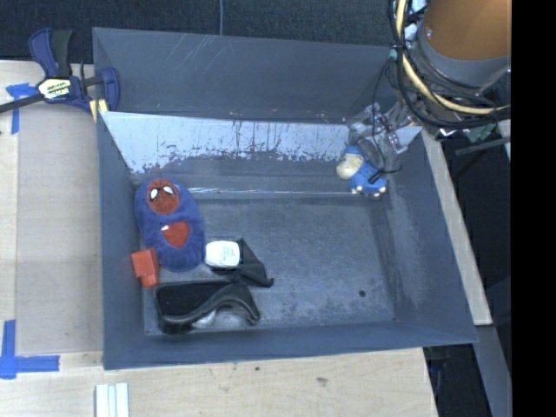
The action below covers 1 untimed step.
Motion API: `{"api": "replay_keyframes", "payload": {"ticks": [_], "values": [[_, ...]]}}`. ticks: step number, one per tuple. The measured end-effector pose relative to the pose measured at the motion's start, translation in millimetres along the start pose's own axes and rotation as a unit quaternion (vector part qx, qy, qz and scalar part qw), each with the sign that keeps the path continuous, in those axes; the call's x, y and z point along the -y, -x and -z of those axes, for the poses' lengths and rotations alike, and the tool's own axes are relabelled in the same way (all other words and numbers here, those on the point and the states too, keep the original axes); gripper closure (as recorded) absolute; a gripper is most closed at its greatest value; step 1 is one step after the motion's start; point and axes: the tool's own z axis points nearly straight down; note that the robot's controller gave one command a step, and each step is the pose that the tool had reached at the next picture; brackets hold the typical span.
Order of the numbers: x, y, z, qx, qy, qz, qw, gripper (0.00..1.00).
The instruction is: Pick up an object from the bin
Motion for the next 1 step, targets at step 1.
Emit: {"api": "replay_keyframes", "payload": {"ticks": [1], "values": [[-22.4, -75.2, -24.4, -0.0062, 0.004, 0.081, 0.9967, 1.0]]}}
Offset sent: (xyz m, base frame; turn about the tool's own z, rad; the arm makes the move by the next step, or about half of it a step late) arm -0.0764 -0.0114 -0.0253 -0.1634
